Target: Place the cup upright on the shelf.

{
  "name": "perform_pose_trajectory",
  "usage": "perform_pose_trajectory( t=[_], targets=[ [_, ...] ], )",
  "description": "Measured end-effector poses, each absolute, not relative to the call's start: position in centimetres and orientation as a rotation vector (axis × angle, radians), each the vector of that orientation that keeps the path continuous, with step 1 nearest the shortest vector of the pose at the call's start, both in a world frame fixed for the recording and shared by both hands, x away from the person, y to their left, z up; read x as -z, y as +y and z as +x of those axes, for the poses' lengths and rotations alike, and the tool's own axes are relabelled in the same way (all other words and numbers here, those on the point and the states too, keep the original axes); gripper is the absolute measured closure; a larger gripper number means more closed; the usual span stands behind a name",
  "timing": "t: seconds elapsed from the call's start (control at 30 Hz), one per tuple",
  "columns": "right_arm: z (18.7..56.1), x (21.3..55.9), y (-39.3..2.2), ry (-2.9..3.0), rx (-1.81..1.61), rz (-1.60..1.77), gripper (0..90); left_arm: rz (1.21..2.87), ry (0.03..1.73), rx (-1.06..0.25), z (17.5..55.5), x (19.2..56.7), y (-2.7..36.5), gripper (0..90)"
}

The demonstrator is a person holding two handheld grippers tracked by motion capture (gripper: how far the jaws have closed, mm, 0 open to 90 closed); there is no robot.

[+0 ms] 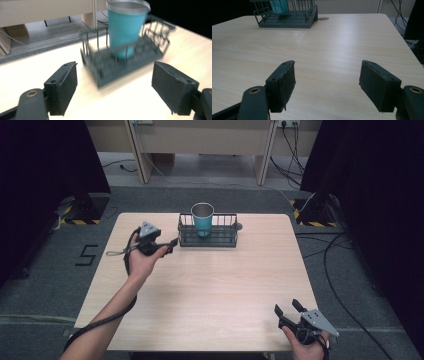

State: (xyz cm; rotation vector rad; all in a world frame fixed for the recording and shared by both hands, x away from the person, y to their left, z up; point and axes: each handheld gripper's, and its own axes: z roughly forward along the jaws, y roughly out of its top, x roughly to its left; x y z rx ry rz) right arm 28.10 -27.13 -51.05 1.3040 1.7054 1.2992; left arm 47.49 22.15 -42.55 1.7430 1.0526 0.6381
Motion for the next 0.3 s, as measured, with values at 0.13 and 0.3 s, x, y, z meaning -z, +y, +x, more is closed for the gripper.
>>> perform_pose_trajectory(
  t=[0.13,0.3],
  targets=[
    [28.1,51.0,-27.2,1.705,-1.294,1.308,29.3,1.767,1.056,-0.632,43.0,45.9,24.4,20.9],
    [28.2,51.0,-27.0,1.716,-1.282,1.296,28.5,1.764,1.084,-0.592,38.2,49.7,26.5,22.3]
  ],
)
